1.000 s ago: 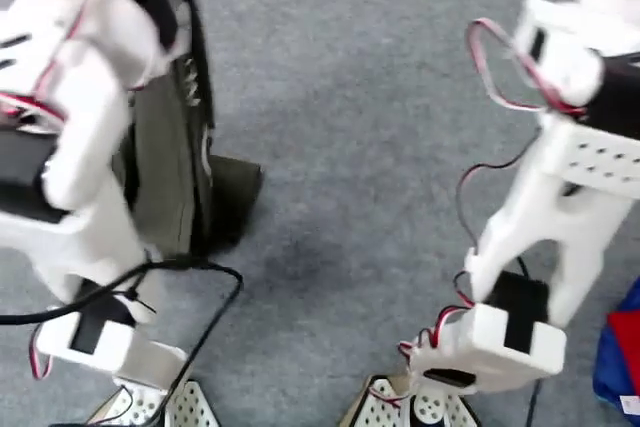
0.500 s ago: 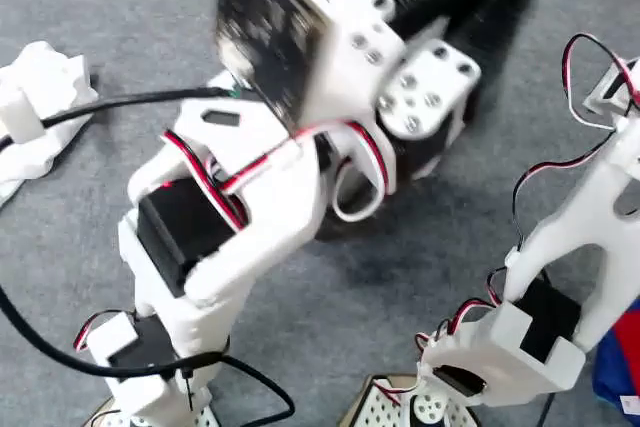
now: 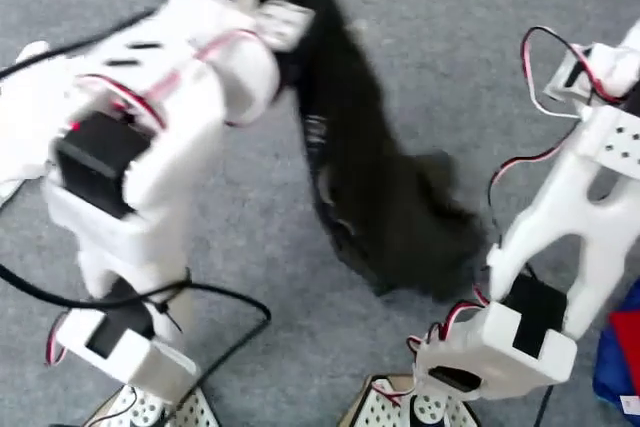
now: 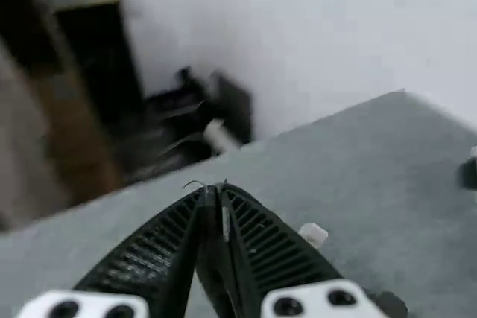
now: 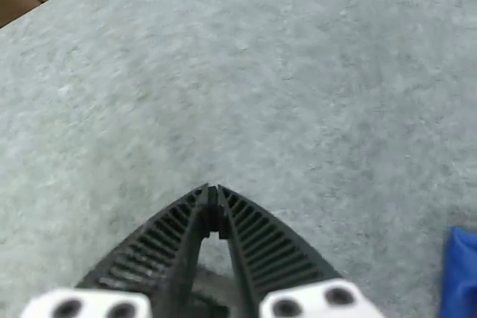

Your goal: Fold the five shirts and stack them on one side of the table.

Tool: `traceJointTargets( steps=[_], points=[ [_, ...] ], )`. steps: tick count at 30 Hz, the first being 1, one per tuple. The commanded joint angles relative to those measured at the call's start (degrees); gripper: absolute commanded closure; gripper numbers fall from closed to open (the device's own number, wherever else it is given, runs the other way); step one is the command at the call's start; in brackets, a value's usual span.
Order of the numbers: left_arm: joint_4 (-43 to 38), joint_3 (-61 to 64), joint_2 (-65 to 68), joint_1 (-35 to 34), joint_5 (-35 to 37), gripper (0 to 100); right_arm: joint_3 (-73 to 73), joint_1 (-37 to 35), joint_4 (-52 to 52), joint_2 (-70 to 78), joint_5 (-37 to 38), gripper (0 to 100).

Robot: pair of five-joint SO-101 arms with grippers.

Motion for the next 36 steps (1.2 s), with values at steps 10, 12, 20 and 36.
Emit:
traceJointTargets(
  steps=[10,12,20,36],
  points=[
    [7.0,27.4,-0.5,-19.9,-6.0,98,8.2,-20.0,2.7,1.3,12.3,99.0],
    [7.0,33.1,-0.7,-20.0,-8.7,98,10.8,-23.1,4.2,1.2,18.9,99.0],
    [6.9,51.8,-0.8,-19.8,-13.5,98,19.6,-26.9,4.6,1.6,48.4,99.1],
    [5.2,68.7,-0.8,-19.9,-8.4,98,27.9,-35.9,-5.6,3.8,32.9,88.9]
  ],
)
